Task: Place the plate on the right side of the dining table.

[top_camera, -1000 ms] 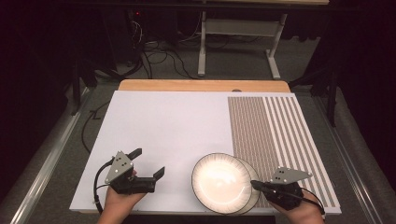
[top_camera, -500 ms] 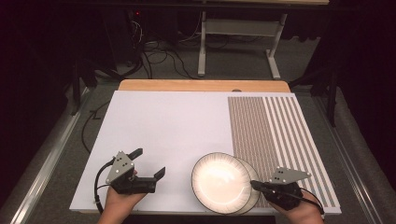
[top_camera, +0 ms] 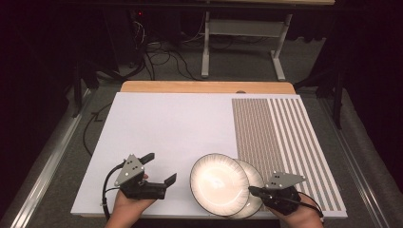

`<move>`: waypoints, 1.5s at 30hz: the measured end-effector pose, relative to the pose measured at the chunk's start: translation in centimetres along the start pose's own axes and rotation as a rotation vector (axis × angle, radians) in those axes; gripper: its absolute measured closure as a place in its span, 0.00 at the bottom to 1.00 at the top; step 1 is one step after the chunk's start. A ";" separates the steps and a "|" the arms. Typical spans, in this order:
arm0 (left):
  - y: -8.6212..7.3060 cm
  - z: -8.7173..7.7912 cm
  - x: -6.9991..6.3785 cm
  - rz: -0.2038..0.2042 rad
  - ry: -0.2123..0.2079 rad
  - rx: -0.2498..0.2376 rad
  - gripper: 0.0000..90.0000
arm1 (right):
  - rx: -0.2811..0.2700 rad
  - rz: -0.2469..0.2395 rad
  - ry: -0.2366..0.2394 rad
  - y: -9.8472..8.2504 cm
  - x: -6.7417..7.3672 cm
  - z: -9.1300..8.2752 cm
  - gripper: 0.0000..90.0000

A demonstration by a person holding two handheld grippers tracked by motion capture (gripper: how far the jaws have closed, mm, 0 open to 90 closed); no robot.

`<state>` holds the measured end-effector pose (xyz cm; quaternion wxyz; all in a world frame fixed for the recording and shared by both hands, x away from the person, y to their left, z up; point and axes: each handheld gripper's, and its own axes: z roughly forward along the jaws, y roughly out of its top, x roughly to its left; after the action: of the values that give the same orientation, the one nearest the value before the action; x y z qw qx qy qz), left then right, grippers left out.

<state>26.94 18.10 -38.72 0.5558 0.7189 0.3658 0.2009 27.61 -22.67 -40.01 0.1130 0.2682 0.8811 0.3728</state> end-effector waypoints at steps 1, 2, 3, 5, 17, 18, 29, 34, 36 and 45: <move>0.0 0.0 0.0 0.000 0.000 0.000 0.00 | 0.000 0.000 0.000 0.0 0.0 0.0 1.00; 0.2 0.4 -0.4 0.002 0.000 0.009 0.00 | 0.007 0.000 -0.001 0.0 0.1 0.0 1.00; 0.3 0.7 -0.7 -0.001 -0.003 0.015 0.00 | 0.008 -0.005 -0.001 0.1 0.1 0.1 1.00; 0.4 1.5 -1.3 -0.015 -0.022 0.034 0.00 | 0.007 -0.001 0.002 0.2 0.3 0.3 1.00; -0.5 5.8 -4.9 -0.097 -0.176 0.236 0.01 | 0.019 -0.029 0.007 0.6 0.8 0.8 1.00; -0.7 6.0 -5.0 -0.104 -0.184 0.252 0.01 | 0.019 -0.030 0.007 0.6 0.8 0.8 1.00; -1.1 6.7 -5.3 -0.222 -0.238 0.365 0.37 | 0.007 -0.024 0.006 0.6 0.8 0.8 1.00; -0.8 6.6 -4.8 -0.297 -0.234 0.392 0.47 | 0.014 -0.025 -0.004 0.6 0.8 0.8 1.00; -0.7 6.6 -4.6 -0.321 -0.236 0.397 0.51 | 0.013 -0.031 -0.004 0.6 0.8 0.8 1.00; -0.7 6.6 -4.4 -0.345 -0.218 0.395 0.61 | -0.004 -0.031 -0.017 0.5 0.7 0.4 1.00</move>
<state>28.46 10.58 -40.87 0.4670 0.7579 0.4528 -0.0506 27.41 -21.77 -39.87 0.1268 0.2572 0.8834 0.3705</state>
